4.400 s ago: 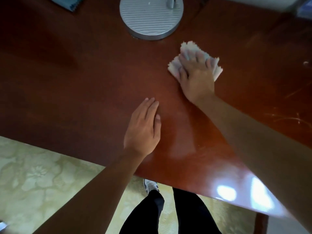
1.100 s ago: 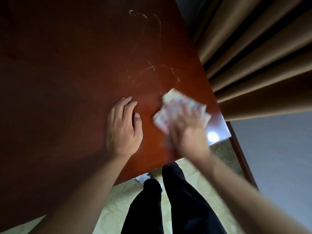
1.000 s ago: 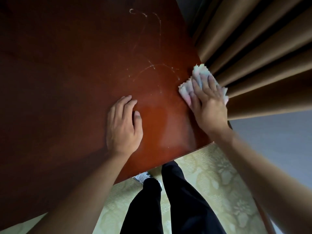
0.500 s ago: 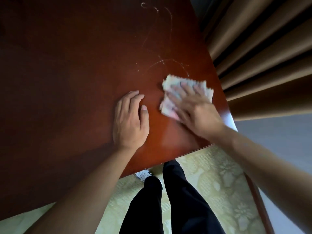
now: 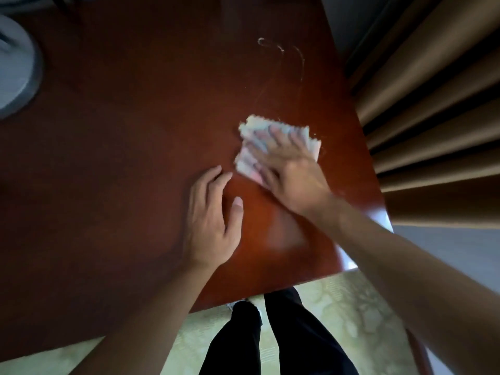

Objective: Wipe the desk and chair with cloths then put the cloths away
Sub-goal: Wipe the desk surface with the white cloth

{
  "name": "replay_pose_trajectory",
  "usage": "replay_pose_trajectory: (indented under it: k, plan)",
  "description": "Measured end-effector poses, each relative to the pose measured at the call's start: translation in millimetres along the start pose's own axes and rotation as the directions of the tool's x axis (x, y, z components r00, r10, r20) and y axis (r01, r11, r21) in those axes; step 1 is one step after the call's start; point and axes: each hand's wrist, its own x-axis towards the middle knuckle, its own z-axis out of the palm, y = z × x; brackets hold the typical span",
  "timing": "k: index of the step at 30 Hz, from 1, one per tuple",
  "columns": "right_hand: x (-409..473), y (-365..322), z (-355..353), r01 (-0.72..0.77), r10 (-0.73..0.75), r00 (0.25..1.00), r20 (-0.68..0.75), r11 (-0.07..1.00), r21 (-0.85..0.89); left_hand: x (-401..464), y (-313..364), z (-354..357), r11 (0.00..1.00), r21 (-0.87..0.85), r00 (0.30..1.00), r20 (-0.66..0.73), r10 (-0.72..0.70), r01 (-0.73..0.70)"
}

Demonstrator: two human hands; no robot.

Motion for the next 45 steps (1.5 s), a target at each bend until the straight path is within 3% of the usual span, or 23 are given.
replay_pose_trajectory:
  k: [3,6,9,12,14,18,21,23,25,28,30,33,37,39,41,43,45]
  plan:
    - [13.2,-4.0,2.5,-0.055,0.055,0.998,-0.004,0.998,-0.016,13.8,-2.5,-2.9,0.997,0.004,0.99,-0.114,-0.079,0.08]
    - [-44.8,-54.6,13.4,0.147,-0.153,0.983,0.098,0.987,0.063,36.8,-15.9,-15.0,0.992,0.024,0.976,-0.182,-0.116,0.122]
    - [-90.5,-82.5,19.2,0.325,-0.345,0.926,0.151,0.935,0.14,57.3,-41.0,-29.4,0.976,0.159,0.985,-0.109,-0.134,0.15]
    - [-53.1,-64.4,14.0,0.455,-0.484,0.855,0.187,0.872,0.178,67.8,-67.4,-38.8,0.956,0.275,0.995,-0.038,-0.094,0.101]
    - [-1.3,-50.6,16.2,0.443,-0.464,0.869,0.173,0.885,0.147,67.7,-76.3,-40.6,0.956,0.283,0.997,-0.044,-0.062,0.072]
    - [103.3,-25.4,19.8,0.184,-0.188,0.977,0.098,0.982,0.047,66.3,-70.9,-39.0,0.967,0.219,0.988,-0.109,-0.11,0.131]
    - [93.9,-26.3,22.1,0.245,-0.251,0.964,0.09,0.967,0.07,68.1,-73.5,-38.4,0.962,0.249,0.988,-0.127,-0.087,0.117]
    - [44.1,-45.0,20.2,0.375,-0.392,0.914,0.108,0.915,0.148,67.2,-74.0,-39.5,0.964,0.233,0.985,-0.139,-0.098,0.129]
    - [-0.6,-56.8,14.5,0.504,-0.553,0.814,0.179,0.825,0.257,69.3,-71.8,-41.1,0.963,0.211,0.978,-0.157,-0.134,0.166]
    - [26.1,-43.4,13.4,0.629,-0.707,0.67,0.226,0.702,0.333,71.0,-70.7,-41.6,0.962,0.196,0.973,-0.168,-0.159,0.191]
    - [82.5,-25.9,20.4,0.586,-0.664,0.72,0.201,0.737,0.336,71.5,-72.7,-41.7,0.96,0.212,0.973,-0.18,-0.147,0.184]
    - [182.1,-5.5,23.8,0.411,-0.439,0.868,0.23,0.897,0.163,71.9,-72.1,-39.4,0.947,0.244,0.969,-0.185,-0.164,0.207]
    - [201.5,-23.2,25.9,0.344,-0.349,0.921,0.175,0.937,0.057,72.7,-74.3,-37.3,0.926,0.281,0.952,-0.243,-0.185,0.251]
    - [147.2,-47.8,27.7,0.35,-0.369,0.912,0.178,0.928,0.128,70.1,-75.4,-36.7,0.918,0.298,0.948,-0.261,-0.184,0.26]
    - [88.5,-64.6,23.9,0.454,-0.497,0.834,0.238,0.865,0.216,70.2,-74.6,-36.9,0.918,0.293,0.949,-0.245,-0.199,0.268]
    - [85.3,-57.7,17.7,0.574,-0.627,0.736,0.256,0.778,0.254,73.0,-74.0,-36.6,0.918,0.276,0.948,-0.227,-0.224,0.284]
    - [125.0,-44.5,27.5,0.612,-0.635,0.731,0.252,0.772,0.17,72.6,-75.0,-37.3,0.916,0.279,0.946,-0.231,-0.226,0.287]
